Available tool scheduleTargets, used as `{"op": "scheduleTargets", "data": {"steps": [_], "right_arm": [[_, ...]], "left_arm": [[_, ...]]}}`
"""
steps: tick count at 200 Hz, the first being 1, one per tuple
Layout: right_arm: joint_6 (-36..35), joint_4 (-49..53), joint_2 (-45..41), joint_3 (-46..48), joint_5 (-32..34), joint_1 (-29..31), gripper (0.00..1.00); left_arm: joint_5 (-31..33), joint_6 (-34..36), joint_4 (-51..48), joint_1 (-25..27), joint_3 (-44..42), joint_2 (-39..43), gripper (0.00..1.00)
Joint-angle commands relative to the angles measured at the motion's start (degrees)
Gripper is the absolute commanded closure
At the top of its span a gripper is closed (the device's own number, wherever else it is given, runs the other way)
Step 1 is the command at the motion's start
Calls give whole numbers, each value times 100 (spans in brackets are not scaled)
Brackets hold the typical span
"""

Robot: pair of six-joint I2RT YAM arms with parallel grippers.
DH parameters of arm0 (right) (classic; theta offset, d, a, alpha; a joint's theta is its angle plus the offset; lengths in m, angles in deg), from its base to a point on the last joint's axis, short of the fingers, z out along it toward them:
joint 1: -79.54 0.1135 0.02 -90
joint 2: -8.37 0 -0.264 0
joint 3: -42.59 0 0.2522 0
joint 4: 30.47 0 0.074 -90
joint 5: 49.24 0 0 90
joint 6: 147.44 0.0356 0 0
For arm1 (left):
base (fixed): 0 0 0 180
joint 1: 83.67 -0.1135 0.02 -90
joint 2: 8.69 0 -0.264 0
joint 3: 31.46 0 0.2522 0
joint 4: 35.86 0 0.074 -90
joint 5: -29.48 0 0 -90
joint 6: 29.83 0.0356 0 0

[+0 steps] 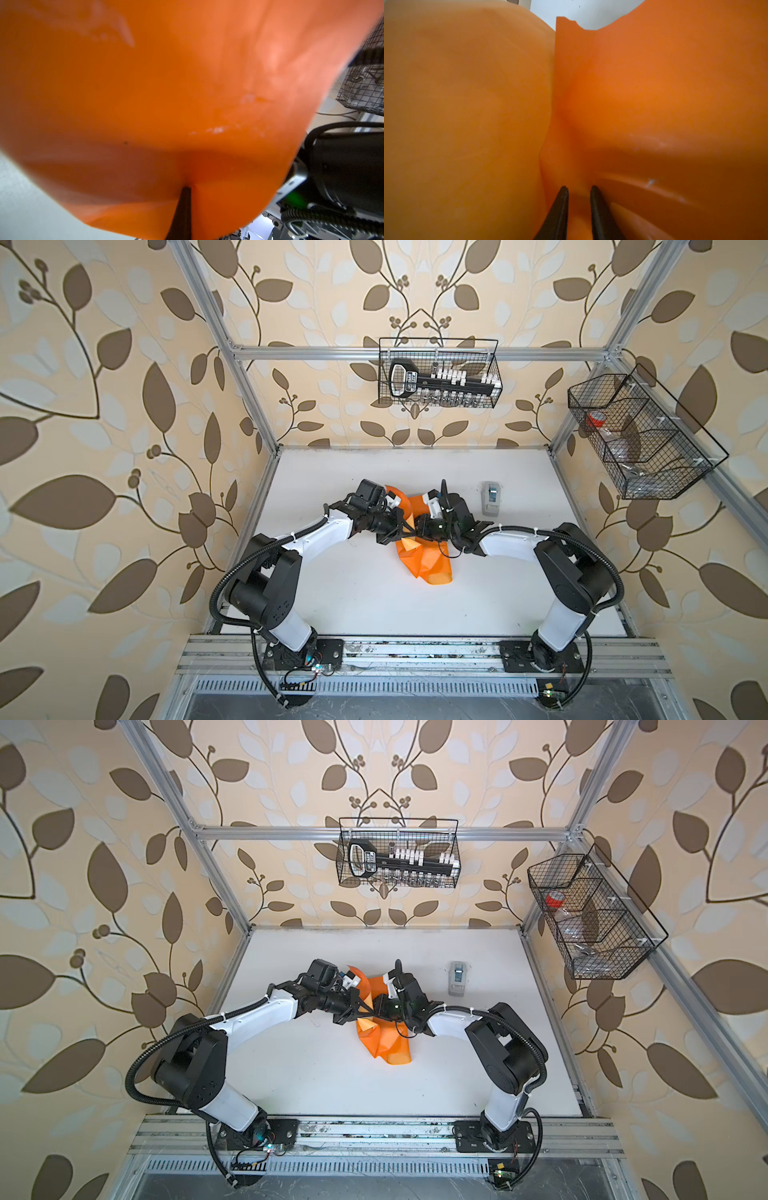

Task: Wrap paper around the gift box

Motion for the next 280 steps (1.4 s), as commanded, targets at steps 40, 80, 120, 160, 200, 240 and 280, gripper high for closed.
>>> {"op": "scheduleTargets", "data": {"steps": [40,80,120,160,200,240,280], "right_arm": [[935,958,30,50,-332,441,75],[913,1227,-276,17,19,410,75],[684,1679,-593,-179,234,369,74],[649,1717,-548,-338,145,351,74],[652,1744,-732,-378,236,321,70],[388,2192,-1005,-616,397,218,68],[57,2640,-1421,-759,598,58,61]], "left_arm": [[691,-259,1424,624,-514,-867,100],[707,-254,1406,624,-546,-839,100],[673,-296,1441,624,-613,-896,100],[619,-321,1264,638,-572,-1073,100],[619,-325,1157,647,-579,-1201,100],[610,-316,1140,685,-548,-1267,100],[606,-302,1122,739,-485,-1377,100]]}}
